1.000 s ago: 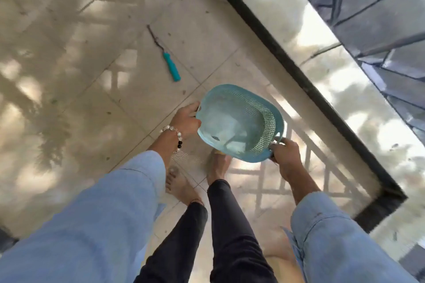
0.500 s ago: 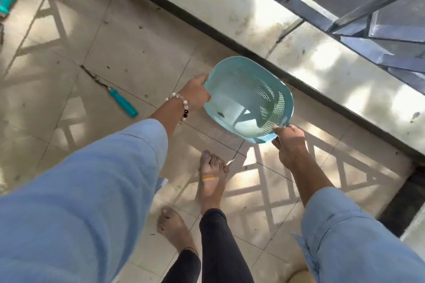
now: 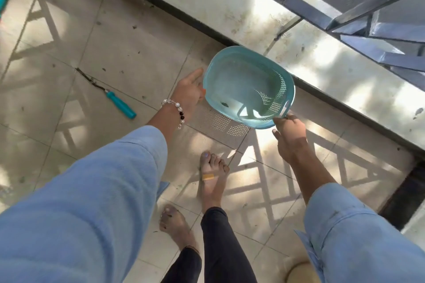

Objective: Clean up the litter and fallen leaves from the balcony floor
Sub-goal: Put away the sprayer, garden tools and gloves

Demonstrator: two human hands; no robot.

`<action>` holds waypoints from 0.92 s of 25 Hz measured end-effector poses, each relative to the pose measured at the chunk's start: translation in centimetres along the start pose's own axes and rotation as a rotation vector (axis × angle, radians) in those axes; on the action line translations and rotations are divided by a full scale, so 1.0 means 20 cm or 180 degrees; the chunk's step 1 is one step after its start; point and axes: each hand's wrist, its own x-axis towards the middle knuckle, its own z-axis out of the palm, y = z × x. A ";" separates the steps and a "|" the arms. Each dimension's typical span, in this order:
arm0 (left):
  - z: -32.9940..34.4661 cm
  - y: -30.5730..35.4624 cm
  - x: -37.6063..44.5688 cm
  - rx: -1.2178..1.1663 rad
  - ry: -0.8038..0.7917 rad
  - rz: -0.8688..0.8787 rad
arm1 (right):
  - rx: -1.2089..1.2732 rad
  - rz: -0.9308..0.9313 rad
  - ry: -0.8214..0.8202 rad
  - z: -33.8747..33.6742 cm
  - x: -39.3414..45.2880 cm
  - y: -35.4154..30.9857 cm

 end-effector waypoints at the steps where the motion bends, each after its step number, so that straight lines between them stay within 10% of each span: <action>1: 0.00 0.02 -0.06 -0.0194 0.0036 -0.0032 | -0.0230 -0.0018 0.0034 0.00 -0.03 -0.01; 7: -0.13 0.12 -0.48 0.0151 0.0574 -0.0349 | -0.1712 -0.0048 -0.0302 0.07 -0.45 -0.06; 14: -0.53 0.24 -1.39 0.1571 0.0862 0.0050 | -0.3475 -0.1678 -0.1073 0.38 -1.49 -0.43; 23: -1.27 0.06 -2.52 0.1084 0.1867 -0.0050 | -0.4526 -0.2858 -0.1258 0.71 -2.69 -0.40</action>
